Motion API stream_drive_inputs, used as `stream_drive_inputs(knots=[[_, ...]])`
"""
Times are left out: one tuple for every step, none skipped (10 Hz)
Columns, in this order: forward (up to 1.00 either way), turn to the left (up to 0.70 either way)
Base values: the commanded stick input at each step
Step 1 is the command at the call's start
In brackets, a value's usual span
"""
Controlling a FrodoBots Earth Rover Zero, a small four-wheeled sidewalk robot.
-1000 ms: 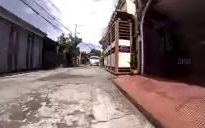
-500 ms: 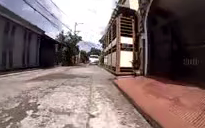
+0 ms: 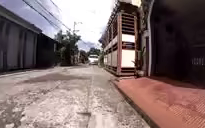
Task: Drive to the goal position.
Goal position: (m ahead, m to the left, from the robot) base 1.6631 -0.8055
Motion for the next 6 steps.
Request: stream_drive_inputs(knots=[[0.7, 0.0], [0.7, 0.0], [0.7, 0.27], [0.7, 0.27], [0.7, 0.27], [0.7, 0.27]])
